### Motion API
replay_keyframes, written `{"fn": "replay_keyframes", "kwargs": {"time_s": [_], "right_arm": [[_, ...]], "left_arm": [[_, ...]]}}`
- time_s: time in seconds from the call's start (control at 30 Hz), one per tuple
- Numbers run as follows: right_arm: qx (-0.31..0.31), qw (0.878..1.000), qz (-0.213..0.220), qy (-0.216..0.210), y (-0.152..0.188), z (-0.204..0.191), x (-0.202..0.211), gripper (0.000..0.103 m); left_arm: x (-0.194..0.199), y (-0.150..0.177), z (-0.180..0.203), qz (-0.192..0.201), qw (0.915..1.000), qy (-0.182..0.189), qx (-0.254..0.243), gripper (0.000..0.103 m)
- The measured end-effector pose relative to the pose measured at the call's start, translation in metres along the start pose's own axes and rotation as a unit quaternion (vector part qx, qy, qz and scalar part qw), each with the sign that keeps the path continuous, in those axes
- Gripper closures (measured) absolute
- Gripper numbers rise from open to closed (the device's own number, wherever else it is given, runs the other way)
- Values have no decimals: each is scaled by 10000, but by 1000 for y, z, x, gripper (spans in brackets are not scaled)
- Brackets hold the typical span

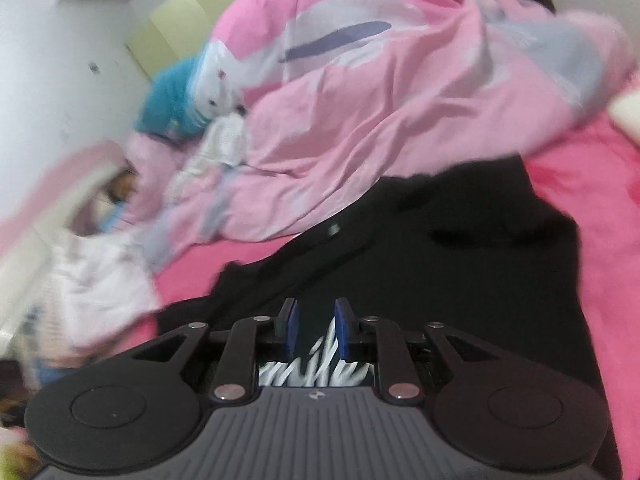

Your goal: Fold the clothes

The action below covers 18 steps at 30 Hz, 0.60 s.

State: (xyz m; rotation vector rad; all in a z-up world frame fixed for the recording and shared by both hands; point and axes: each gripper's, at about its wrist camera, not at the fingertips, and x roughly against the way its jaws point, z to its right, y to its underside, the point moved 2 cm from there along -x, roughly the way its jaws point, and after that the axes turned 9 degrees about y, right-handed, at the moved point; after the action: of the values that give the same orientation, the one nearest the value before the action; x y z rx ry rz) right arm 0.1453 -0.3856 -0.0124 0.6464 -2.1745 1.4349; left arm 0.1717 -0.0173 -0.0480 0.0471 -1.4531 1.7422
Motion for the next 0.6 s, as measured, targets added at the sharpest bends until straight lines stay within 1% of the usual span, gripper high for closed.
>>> {"fn": "replay_keyframes", "kwargs": {"time_s": [0.07, 0.1, 0.2, 0.23, 0.27, 0.3, 0.33, 0.4, 0.5, 0.57, 0.6], "right_arm": [[218, 9992, 88, 333, -10, -5, -25, 82], [273, 9985, 115, 456, -18, -4, -37, 82], [343, 9970, 125, 675, -47, 4, -71, 82], [451, 9962, 104, 741, -56, 5, -83, 82], [601, 9948, 77, 813, -64, 5, -96, 78], [751, 9932, 49, 884, -72, 4, -109, 69], [900, 9913, 22, 956, -81, 4, -121, 65], [1198, 9867, -33, 1098, -97, 3, -147, 62], [1560, 9793, -232, 1272, -109, 0, -184, 61], [1751, 9748, -342, 1337, -113, -1, -204, 61], [1835, 9730, -380, 1350, -115, -2, -209, 60]], "left_arm": [[-32, -16, 8, -65, 9990, -127, -435, 69], [-49, -22, 12, -118, 9982, -162, -569, 68], [-97, -38, 17, -285, 9960, -180, -824, 65], [-111, -42, 18, -317, 9951, -195, -919, 64], [-122, -44, 19, -330, 9939, -250, -1018, 63], [-133, -46, 19, -363, 9929, -322, -1085, 63], [-143, -46, 17, -415, 9919, -393, -1134, 63], [-163, -47, 15, -519, 9896, -534, -1232, 63], [-182, -49, 7, -559, 9895, -640, -1169, 64], [-188, -52, 2, -513, 9904, -639, -1111, 66], [-190, -53, 1, -478, 9907, -637, -1102, 68]]}}
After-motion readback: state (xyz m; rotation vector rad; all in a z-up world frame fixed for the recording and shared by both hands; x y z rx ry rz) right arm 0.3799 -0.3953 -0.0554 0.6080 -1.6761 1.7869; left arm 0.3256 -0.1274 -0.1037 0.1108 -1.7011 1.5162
